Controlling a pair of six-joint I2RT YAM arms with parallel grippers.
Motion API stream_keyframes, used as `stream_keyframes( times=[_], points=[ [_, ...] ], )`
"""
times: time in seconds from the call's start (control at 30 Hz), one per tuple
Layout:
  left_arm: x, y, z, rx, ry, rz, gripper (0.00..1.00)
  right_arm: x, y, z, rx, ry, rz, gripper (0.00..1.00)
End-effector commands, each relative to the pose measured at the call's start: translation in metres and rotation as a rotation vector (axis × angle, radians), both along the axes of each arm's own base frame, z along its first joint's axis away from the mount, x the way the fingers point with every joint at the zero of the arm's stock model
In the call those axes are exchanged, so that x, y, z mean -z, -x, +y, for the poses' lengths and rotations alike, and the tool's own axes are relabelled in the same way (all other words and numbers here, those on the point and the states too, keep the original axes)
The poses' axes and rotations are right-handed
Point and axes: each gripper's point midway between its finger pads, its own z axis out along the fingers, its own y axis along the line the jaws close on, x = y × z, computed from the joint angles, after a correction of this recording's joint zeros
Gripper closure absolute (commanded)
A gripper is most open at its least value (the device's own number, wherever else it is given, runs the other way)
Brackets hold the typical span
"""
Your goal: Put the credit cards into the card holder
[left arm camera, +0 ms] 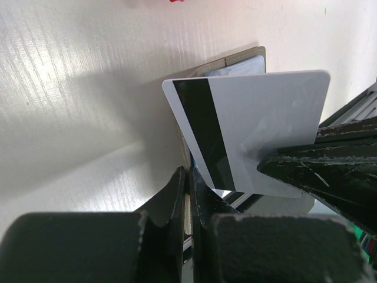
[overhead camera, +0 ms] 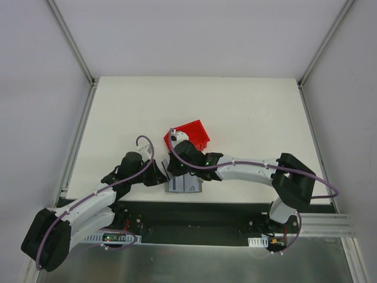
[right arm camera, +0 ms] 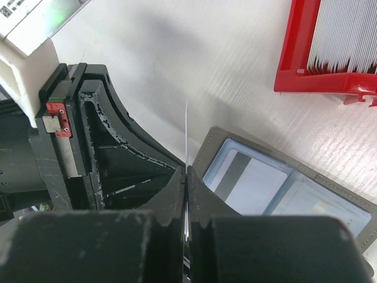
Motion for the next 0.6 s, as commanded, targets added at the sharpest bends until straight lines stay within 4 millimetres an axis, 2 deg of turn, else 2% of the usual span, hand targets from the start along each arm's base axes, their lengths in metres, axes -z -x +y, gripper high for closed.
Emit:
stream_keyframes(
  times=[0.0, 0.1, 0.3, 0.57],
  points=[
    [-0.007, -0.006, 0.000, -0.002, 0.003, -0.045, 1.00, 0.001, -0.002, -0.001, 0.019, -0.006, -0.003, 1.00],
    [-0.006, -0.007, 0.000, -0.002, 0.000, -0.044, 1.00, 0.010, 0.001, -0.001, 0.012, 0.007, 0.022, 1.00],
    [-0.007, -0.007, 0.000, 0.000, 0.003, -0.050, 1.00, 0.015, -0.001, -0.002, 0.021, 0.019, 0.018, 1.00],
    [-0.006, -0.006, 0.000, -0.002, 0.001, -0.045, 1.00, 0.015, -0.005, -0.023, 0.052, 0.097, -0.018, 1.00]
  ],
)
